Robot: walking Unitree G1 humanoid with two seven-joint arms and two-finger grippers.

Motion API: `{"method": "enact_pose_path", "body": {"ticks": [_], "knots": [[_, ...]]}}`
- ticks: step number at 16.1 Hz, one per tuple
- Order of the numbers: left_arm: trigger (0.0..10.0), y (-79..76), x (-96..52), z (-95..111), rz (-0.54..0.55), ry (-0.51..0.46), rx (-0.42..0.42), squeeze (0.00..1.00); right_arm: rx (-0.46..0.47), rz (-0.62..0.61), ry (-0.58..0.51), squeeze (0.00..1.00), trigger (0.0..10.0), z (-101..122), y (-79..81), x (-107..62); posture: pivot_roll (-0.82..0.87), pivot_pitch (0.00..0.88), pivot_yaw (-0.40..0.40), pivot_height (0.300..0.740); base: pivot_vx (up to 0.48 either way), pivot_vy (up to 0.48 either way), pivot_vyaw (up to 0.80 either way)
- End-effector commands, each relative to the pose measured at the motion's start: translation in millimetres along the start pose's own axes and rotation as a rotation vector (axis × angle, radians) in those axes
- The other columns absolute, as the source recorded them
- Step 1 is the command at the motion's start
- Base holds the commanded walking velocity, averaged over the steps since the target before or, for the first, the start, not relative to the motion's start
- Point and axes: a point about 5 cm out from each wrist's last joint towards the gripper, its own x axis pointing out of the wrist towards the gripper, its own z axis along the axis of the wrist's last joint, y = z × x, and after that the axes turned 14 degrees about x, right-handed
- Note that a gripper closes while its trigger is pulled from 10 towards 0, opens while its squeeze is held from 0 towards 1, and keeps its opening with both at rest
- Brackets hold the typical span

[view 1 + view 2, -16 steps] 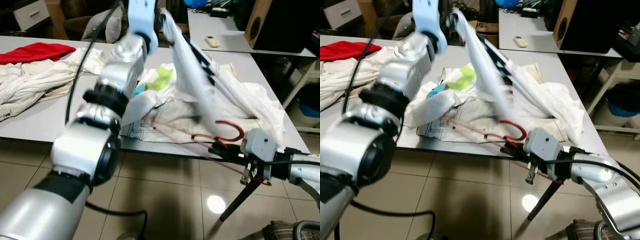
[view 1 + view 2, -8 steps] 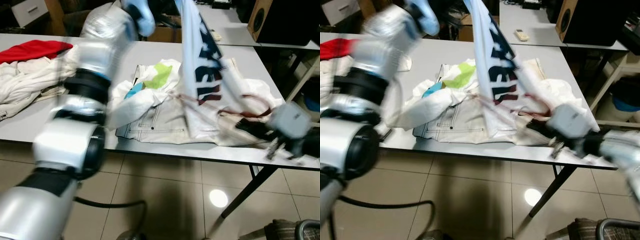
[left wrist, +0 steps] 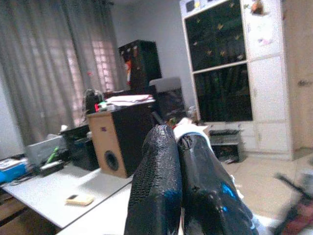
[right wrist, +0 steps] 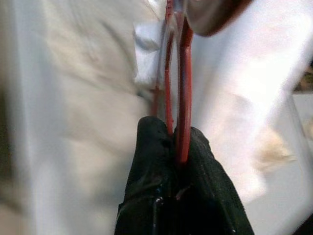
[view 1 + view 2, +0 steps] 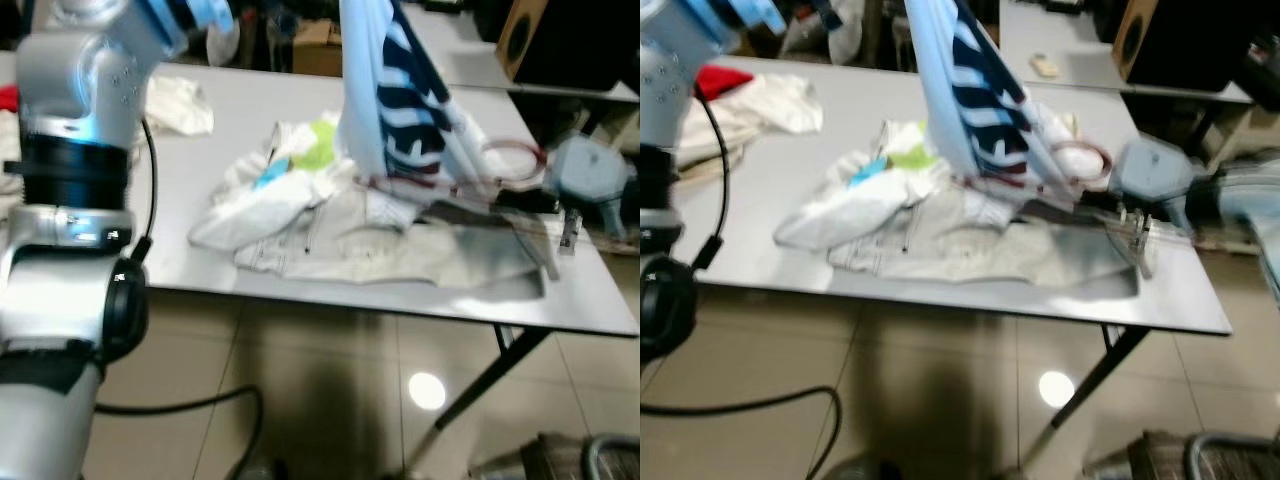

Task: Hang hanger

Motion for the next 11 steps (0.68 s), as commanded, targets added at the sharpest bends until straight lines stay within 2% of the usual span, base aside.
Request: {"method": "enact_pose_path", "body": {"ticks": [1, 2, 3, 4, 5, 6, 7, 8, 9, 10, 11], "knots": [[10.0, -0.9, 0.2, 19.4, -0.014, -0.065, 0.008, 0.0, -0.114, -0.172, 0.041, 0.0, 10.0, 5.2, -24.6, 6.6, 0.04, 0.066, -0.007, 0.74, 0.0, 0.0, 0.0], [10.0, -1.3, 0.8, 24.2, -0.012, -0.08, 0.012, 0.0, -0.146, -0.352, -0.013, 0.0, 10.0, 22.9, -44.9, 10.1, 0.05, 0.07, -0.007, 0.74, 0.0, 0.0, 0.0], [10.0, -1.5, 3.2, 29.2, -0.005, -0.104, 0.013, 0.0, -0.142, -0.591, -0.119, 0.0, 10.0, 47.1, -66.6, 5.2, 0.06, 0.075, -0.006, 0.74, 0.0, 0.0, 0.0], [10.0, -2.2, 5.0, 32.6, -0.002, -0.117, 0.013, 0.0, -0.182, -0.753, -0.185, 0.0, 10.0, 64.5, -78.2, -1.4, 0.06, 0.079, -0.006, 0.74, 0.0, 0.0, 0.0], [10.0, -3.4, 5.9, 33.8, -0.006, -0.122, 0.012, 0.0, -0.236, -0.791, -0.19, 0.0, 10.0, 69.8, -80.1, -2.3, 0.06, 0.081, -0.006, 0.74, 0.0, 0.0, 0.0], [10.0, -8.9, 7.5, 34.5, -0.028, -0.126, -0.003, 0.0, -0.3, -0.774, -0.225, 0.0, 10.0, 73.1, -75.3, 5.9, 0.07, 0.09, -0.001, 0.74, 0.0, 0.0, 0.0], [10.0, -12.1, 8.3, 34.4, -0.039, -0.128, -0.008, 0.0, -0.304, -0.754, -0.244, 0.0, 10.0, 71.6, -72.5, 12.5, 0.07, 0.091, 0.0, 0.74, 0.0, 0.0, 0.0], [10.0, -19.4, 11.1, 30.1, -0.057, -0.121, -0.038, 0.0, -0.3, -0.685, -0.243, 0.0, 10.0, 57.8, -60.5, 31.6, 0.07, 0.099, 0.007, 0.74, 0.0, 0.0, 0.0], [10.0, -28.3, 15.8, 19.7, -0.069, -0.093, -0.077, 0.0, -0.287, -0.584, -0.212, 0.0, 10.0, 37.0, -42.8, 51.8, 0.08, 0.103, 0.007, 0.74, 0.0, 0.0, 0.0], [10.0, -34.7, 18.8, 10.7, -0.077, -0.06, -0.087, 0.0, -0.275, -0.51, -0.196, 0.0, 10.0, 24.5, -30.3, 62.0, 0.08, 0.105, 0.009, 0.74, 0.0, 0.0, 0.0], [10.0, -48.0, 24.3, -10.0, -0.088, 0.028, -0.096, 0.0, -0.225, -0.364, -0.177, 0.0, 10.0, 0.3, -4.1, 78.3, 0.08, 0.108, 0.008, 0.74, 0.0, 0.0, 0.0]]}}
